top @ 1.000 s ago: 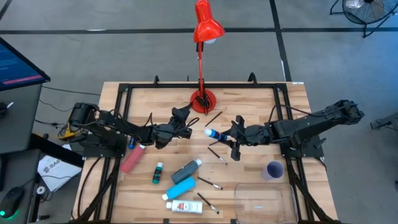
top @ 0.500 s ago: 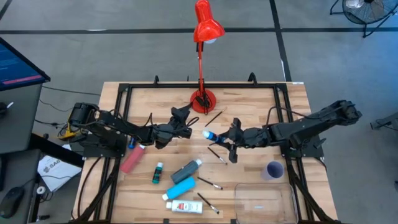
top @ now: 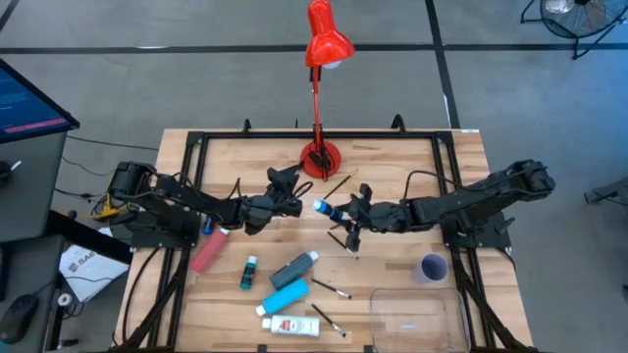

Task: Pick & Place Paint Supplies
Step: Put the blue paint bottle into the transparent bin

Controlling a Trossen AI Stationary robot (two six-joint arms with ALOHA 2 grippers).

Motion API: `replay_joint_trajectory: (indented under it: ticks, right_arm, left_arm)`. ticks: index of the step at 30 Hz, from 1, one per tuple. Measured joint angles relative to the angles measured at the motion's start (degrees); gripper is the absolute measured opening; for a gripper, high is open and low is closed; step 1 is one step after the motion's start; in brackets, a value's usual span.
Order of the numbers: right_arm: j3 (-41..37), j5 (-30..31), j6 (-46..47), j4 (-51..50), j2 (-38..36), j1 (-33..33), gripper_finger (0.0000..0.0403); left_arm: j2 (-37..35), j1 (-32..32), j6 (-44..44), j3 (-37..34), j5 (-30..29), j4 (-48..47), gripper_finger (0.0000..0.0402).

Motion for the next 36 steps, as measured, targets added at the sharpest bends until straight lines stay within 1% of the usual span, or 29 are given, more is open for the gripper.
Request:
replay_joint_trajectory:
  ticks: [28, 36]
  right_arm:
    - [0.04, -0.01, -0.07, 0.04, -0.55, -0.47, 0.0125]
    - [0.07, -0.03, -0.07, 0.02, -0.57, -0.45, 0.0125]
  left_arm:
    - [0.00, 0.00, -0.30, 0.00, -0.12, -0.09, 0.0204]
    - [0.01, 0.00, -3.58, 0.00, -0.11, -0.14, 0.0204]
